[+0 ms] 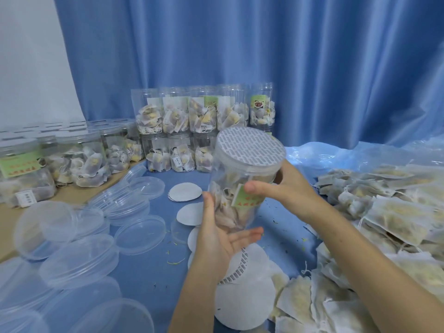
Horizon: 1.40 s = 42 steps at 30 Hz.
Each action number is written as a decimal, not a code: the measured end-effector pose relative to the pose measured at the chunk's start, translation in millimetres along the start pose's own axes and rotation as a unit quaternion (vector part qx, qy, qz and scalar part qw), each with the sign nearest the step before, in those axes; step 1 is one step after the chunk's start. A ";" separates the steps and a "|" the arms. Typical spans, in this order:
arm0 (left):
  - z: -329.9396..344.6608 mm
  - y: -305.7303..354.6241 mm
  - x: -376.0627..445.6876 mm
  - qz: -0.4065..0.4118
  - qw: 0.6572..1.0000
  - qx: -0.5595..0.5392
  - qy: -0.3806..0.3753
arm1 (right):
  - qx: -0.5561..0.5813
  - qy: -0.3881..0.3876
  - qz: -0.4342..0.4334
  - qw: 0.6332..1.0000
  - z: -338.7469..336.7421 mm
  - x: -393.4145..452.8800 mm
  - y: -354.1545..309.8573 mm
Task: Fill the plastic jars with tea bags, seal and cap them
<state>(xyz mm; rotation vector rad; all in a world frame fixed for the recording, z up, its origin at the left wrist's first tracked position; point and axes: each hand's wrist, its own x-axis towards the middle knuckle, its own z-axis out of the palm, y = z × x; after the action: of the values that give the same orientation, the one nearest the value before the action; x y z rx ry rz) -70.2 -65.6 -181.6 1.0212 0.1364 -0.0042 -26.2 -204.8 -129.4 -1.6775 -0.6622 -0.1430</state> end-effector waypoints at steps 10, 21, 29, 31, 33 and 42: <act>35.8 36.9 -17.3 0.263 0.881 0.379 0.110 | -0.004 0.099 -0.032 0.995 24.2 -1.8 -15.1; -10.9 111.0 -63.4 0.174 0.813 0.531 0.162 | 0.094 0.083 0.016 0.992 102.5 -26.3 -34.7; -78.1 166.1 -119.1 0.242 0.800 0.488 0.250 | 0.005 -0.001 -0.082 0.997 160.8 -6.0 -94.8; -100.3 182.0 -131.4 0.264 0.794 0.475 0.272 | -0.010 -0.040 -0.104 0.994 186.0 3.1 -108.4; -122.5 198.1 -142.1 0.283 0.797 0.460 0.270 | -0.017 -0.054 -0.116 0.992 213.5 12.9 -118.3; -227.1 279.0 -111.1 0.248 0.822 0.433 0.275 | -0.046 -0.098 -0.109 0.988 331.3 101.4 -116.1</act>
<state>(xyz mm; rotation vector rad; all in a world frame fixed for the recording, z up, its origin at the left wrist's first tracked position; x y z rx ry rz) -187.0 266.8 -48.6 1.9330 0.4147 0.7790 -87.9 148.5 -59.3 -1.7179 -1.0007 -0.1678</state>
